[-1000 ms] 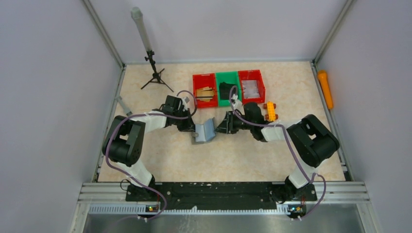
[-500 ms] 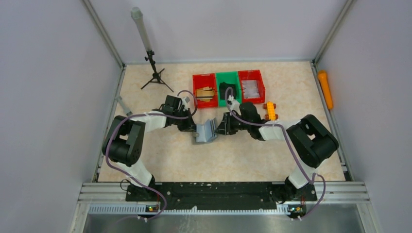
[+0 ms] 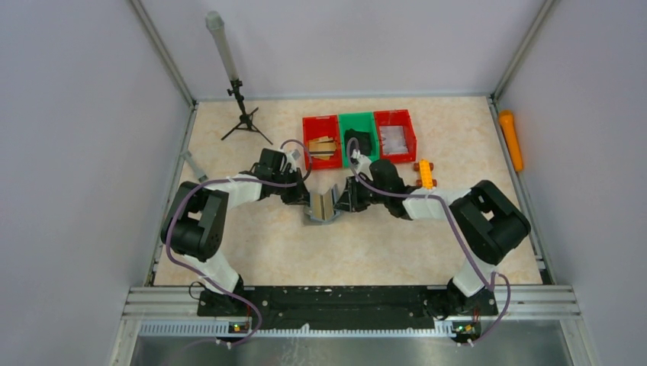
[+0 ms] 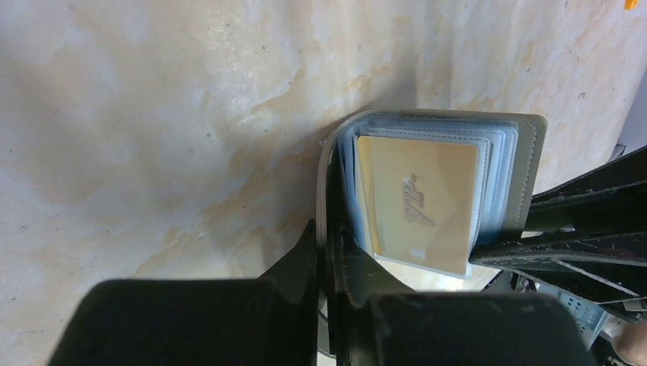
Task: Take the credit cards out of the card holder
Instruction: Remove the credit card from the card holder.
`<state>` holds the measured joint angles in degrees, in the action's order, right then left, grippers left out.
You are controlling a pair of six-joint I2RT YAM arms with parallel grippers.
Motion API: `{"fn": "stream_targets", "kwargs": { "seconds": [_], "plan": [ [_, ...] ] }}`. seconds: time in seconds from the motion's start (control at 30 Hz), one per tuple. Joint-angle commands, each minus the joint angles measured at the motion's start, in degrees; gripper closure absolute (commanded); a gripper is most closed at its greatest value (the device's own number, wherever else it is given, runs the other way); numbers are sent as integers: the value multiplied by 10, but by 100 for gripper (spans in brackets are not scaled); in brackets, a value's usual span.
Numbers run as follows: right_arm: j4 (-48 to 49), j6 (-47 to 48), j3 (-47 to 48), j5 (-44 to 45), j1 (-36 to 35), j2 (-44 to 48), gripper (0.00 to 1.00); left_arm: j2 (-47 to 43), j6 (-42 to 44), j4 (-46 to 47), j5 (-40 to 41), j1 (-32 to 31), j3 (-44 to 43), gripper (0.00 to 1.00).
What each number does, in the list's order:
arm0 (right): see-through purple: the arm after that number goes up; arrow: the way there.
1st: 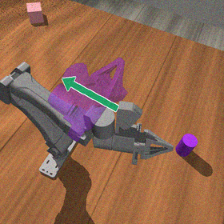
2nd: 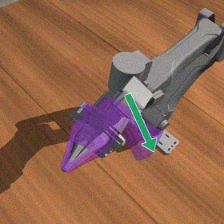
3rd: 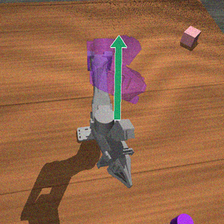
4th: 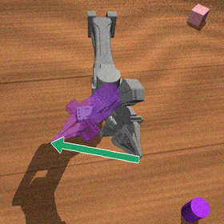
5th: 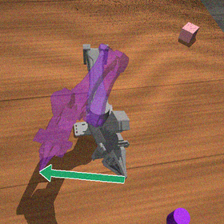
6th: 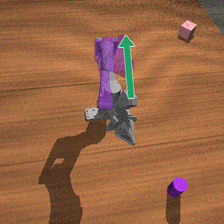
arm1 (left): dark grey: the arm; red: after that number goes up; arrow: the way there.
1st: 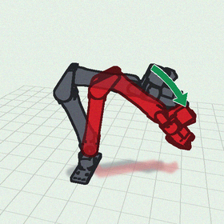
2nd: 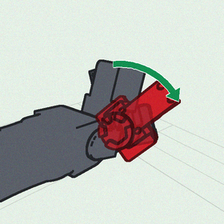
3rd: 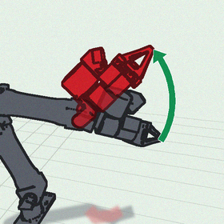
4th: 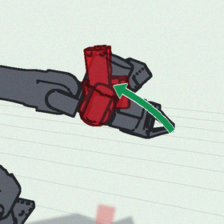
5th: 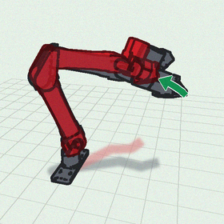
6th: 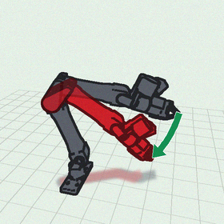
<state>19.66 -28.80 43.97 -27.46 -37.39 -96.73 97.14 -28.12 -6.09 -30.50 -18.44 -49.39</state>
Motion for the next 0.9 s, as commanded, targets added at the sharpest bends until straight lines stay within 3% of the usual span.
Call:
{"fn": "stream_targets", "kwargs": {
  "seconds": [0.0,0.17,0.27,0.5,0.77,0.87],
  "plan": [
    [-20,22,16,42,-11,5,85,-16,-4,35,-51,-13,8,92],
    [-37,22,17,78,-11,12,100,-34,-12,51,-57,-11,19,82],
    [-39,22,14,90,-11,17,100,-42,-23,84,-86,-8,31,76],
    [-44,19,8,117,-10,31,100,-59,-58,162,-152,-3,61,49],
    [-31,15,-4,120,-8,46,100,-75,-67,194,-167,1,77,27],
    [-20,14,-8,109,-8,50,100,-59,-67,195,-173,1,73,28]
  ]
}}
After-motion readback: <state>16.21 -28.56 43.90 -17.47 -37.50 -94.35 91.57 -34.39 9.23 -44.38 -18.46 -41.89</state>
